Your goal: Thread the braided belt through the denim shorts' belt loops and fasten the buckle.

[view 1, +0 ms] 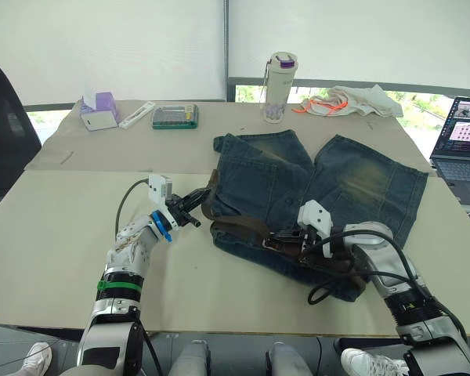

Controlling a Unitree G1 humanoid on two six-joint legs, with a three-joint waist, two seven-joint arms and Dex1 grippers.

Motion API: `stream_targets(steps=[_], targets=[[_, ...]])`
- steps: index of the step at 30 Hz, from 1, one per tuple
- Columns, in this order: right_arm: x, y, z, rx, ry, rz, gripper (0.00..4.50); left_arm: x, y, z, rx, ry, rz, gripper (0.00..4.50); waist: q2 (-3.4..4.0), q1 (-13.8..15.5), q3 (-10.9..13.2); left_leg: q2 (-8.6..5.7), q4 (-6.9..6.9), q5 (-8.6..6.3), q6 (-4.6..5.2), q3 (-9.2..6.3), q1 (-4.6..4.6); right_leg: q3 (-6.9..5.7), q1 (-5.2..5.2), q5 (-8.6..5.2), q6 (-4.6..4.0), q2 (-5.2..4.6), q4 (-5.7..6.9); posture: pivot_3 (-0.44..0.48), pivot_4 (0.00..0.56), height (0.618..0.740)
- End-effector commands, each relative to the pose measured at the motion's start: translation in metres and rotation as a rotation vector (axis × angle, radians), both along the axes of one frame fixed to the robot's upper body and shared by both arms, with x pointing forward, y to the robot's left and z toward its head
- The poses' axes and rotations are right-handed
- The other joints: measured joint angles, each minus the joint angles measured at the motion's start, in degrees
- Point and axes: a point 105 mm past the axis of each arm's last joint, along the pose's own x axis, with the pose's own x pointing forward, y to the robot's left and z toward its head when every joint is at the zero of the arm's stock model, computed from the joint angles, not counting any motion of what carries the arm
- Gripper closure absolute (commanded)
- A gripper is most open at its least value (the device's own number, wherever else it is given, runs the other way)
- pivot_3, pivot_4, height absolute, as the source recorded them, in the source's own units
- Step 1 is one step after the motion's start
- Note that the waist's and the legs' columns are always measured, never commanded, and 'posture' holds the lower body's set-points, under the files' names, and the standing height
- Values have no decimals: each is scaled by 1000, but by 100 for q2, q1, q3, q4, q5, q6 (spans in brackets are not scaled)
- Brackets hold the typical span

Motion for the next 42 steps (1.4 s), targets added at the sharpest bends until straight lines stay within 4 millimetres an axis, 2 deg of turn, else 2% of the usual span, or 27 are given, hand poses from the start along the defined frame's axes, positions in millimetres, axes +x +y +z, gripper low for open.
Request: stream_targets(steps=[1, 7, 11, 16, 19, 23, 28, 31, 34, 37, 42], targets=[[-8, 6, -8, -20, 12, 49, 4450, 3, 3, 13, 5, -58, 13, 4500, 0, 1, 0, 0, 0, 0, 0, 0, 0, 0, 0, 0, 0, 0, 0, 0, 150, 740], [-7, 1, -15, -131, -55, 7, 4450, 6, 0, 21, -3, -83, 30, 4500, 0, 7, 0, 0, 0, 0, 0, 0, 1, 0, 0, 0, 0, 0, 0, 0, 150, 740], [-14, 11, -5, -30, -68, -9, 4450, 6, -4, 30, -27, -103, 27, 4500, -1, 10, 0, 0, 0, 0, 0, 0, 2, 0, 2, 0, 0, 0, 0, 0, 150, 740], [-20, 3, -16, -86, -70, -30, 4450, 6, -8, 28, -10, -106, 21, 4500, -1, 10, 0, 0, 0, 0, 0, 0, 2, 0, 2, 0, 0, 0, 0, 0, 150, 740], [-19, 10, -19, -159, -155, -65, 4450, 10, -12, 41, -25, -132, 33, 4500, -2, 22, -1, 0, 0, 0, 0, 0, 2, 0, 3, -1, 1, 0, -1, 0, 150, 740], [-19, 21, -21, -137, -226, -129, 4450, 13, -18, 55, -44, -161, 44, 4500, -5, 8, -3, 0, 2, 1, -1, -1, 3, 0, 3, -1, 1, 0, 2, 0, 150, 740], [-22, 11, -39, -208, -298, -199, 4450, 10, -27, 63, -55, -179, 28, 4500, -5, -1, -3, 1, -8, 1, -2, 1, 27, 1, 18, -1, 2, 0, 3, 0, 150, 740], [-24, 11, -41, -218, -326, -222, 4450, 10, -28, 66, -58, -183, 27, 4500, -7, 7, -5, 1, -5, 1, -2, 1, 31, 1, 22, -1, 2, 0, 3, 0, 150, 740], [-30, 14, -52, -227, -287, -222, 4450, 11, -30, 75, -67, -201, 26, 4500, -13, 8, -8, 1, -5, 1, -2, 1, 33, 1, 28, -2, 3, 0, 0, 0, 150, 740], [-33, 11, -63, -242, -234, -245, 4450, 11, -37, 88, -88, -231, 9, 4500, -18, 19, -10, 1, -9, 1, -2, 0, 46, -1, 41, -2, 3, 0, -3, 0, 150, 740], [-40, -5, -78, -315, -164, -256, 4450, 8, -49, 116, -133, -297, -27, 4500, -23, 37, -14, 2, -21, 0, -3, -1, 84, -7, 94, -5, 8, 0, -40, 0, 150, 740]])
